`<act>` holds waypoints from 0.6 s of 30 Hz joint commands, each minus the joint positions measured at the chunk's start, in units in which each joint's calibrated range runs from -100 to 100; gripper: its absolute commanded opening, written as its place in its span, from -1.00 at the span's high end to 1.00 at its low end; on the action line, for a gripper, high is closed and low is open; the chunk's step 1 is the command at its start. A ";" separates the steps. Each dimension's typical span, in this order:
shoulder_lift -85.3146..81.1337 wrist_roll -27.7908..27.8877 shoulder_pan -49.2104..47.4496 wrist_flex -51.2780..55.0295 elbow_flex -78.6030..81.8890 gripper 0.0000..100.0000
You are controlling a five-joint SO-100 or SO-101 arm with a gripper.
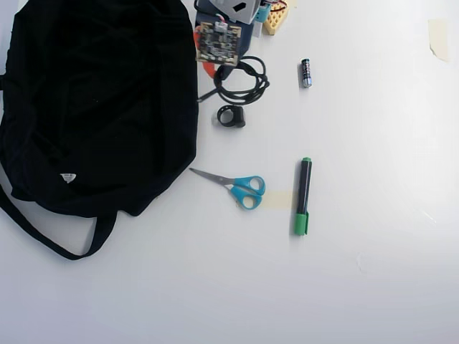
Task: Put the cable into the black bag
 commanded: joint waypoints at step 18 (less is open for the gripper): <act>15.41 -7.21 36.29 -34.33 1.53 0.96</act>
